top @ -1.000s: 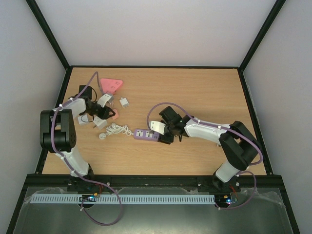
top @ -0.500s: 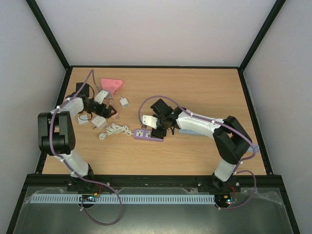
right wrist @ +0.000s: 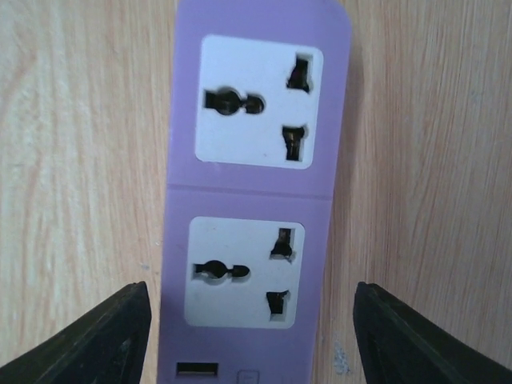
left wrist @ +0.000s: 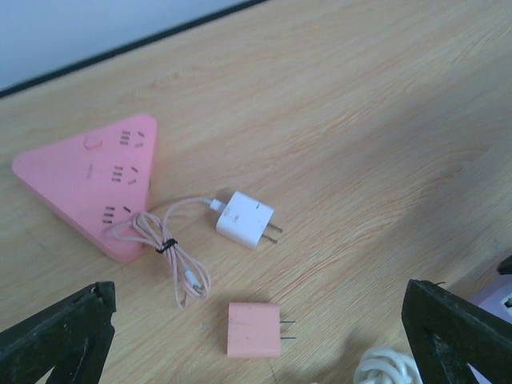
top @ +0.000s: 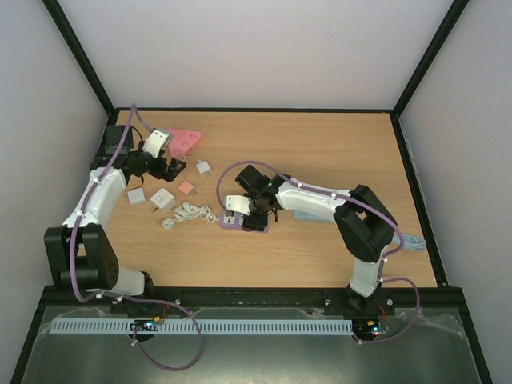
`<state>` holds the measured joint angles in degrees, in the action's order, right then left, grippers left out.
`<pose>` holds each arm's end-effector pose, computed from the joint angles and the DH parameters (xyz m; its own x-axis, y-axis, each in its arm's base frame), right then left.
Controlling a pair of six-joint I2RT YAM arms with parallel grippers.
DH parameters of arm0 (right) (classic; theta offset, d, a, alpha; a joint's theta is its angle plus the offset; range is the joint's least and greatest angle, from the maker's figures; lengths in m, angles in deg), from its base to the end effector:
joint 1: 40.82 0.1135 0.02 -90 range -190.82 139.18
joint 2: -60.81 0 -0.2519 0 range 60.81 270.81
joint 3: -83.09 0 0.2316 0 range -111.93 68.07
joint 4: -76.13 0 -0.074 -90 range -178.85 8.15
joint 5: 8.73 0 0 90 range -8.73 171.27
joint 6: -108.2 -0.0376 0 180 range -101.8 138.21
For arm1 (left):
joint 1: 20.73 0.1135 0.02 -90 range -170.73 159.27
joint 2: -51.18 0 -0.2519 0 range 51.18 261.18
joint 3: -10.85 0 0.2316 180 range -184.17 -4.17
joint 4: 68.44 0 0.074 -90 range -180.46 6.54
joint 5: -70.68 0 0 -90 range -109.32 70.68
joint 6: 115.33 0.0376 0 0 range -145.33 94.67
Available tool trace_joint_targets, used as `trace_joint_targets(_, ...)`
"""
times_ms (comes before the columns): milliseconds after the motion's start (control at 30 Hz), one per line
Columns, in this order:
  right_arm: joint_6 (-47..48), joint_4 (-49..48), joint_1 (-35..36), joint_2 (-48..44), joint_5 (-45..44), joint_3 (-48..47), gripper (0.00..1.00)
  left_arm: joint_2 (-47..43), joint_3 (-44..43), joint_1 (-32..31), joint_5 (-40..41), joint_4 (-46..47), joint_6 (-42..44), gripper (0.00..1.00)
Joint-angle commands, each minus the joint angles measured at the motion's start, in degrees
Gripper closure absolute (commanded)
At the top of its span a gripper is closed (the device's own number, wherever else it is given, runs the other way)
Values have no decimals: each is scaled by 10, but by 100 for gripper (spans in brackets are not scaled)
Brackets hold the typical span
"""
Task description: Pull the plug off the socket
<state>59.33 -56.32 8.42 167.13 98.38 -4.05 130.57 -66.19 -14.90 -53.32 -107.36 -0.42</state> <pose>0.2221 0.2746 0.1782 0.0743 -0.8767 -0.4753 -0.9970 -0.0540 -0.0563 0.2847 0.0079 0.2822 -0.4545 0.3046 -0.8370 0.5792 0.8150 -0.0180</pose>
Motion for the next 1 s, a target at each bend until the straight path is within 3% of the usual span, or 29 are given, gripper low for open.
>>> trace_joint_targets(0,18,22,4,16,-44,-22,35,-49,12,3,-30,3,-28,0)
trace_joint_targets(233,63,26,-3,30,-84,-43,63,-93,41,3,-35,7,-48,0)
trace_joint_targets(467,126,72,-48,81,-100,-107,65,-125,74,2,-38,10,-53,1)
trace_joint_targets(533,137,93,-66,103,-99,-136,65,-130,77,2,-35,6,-48,0)
trace_joint_targets(667,149,127,-84,128,-96,-173,53,-138,83,2,-31,7,-43,0)
trace_joint_targets(867,138,139,-86,136,-94,-227,47,-143,87,2,-36,13,-49,0)
trace_joint_targets(967,109,161,-84,131,-24,-263,40,-147,87,2,-34,13,-52,0)
